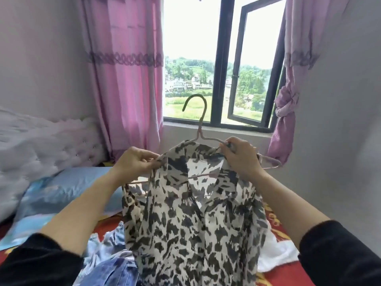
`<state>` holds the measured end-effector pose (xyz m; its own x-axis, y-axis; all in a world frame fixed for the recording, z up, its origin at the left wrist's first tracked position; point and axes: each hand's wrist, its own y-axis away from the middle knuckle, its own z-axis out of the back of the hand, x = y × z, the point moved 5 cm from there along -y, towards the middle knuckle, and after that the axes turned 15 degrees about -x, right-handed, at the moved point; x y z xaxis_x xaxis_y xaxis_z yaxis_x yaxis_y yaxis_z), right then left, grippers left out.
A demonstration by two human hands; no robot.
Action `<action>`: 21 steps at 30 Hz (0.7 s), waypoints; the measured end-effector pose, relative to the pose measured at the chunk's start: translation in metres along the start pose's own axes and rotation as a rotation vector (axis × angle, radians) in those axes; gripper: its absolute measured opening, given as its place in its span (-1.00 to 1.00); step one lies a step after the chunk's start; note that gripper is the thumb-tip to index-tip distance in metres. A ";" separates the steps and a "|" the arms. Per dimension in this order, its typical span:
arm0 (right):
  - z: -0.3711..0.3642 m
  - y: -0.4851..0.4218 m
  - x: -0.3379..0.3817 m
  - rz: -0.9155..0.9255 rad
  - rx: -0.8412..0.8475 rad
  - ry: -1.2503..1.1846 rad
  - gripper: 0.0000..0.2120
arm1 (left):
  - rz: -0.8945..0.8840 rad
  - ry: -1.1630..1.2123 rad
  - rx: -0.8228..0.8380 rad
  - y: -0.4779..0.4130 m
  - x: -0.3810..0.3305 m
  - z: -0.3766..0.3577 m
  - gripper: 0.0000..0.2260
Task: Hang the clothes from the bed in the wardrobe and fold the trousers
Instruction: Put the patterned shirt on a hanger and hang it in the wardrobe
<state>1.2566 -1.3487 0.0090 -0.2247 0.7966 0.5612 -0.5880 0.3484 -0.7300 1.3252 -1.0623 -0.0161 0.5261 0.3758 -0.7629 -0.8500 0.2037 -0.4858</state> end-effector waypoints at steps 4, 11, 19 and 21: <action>-0.005 -0.001 -0.003 -0.103 -0.010 -0.076 -0.77 | 0.225 -0.083 -0.046 0.027 0.048 0.037 -0.84; -0.018 0.016 -0.007 -0.297 0.038 -0.196 -0.79 | 0.531 0.283 -0.082 0.086 0.064 0.071 -0.72; -0.024 0.060 0.048 -0.389 0.197 -0.460 -0.80 | 0.632 0.230 -0.527 0.173 0.032 0.106 -0.77; -0.026 0.072 0.072 -0.331 0.233 -0.484 -0.81 | 0.643 0.427 -0.879 0.198 0.017 0.126 -0.75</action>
<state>1.2177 -1.2530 -0.0133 -0.2957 0.3325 0.8955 -0.8283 0.3778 -0.4138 1.1628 -0.9016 -0.0717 0.1147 -0.1867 -0.9757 -0.7393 -0.6720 0.0417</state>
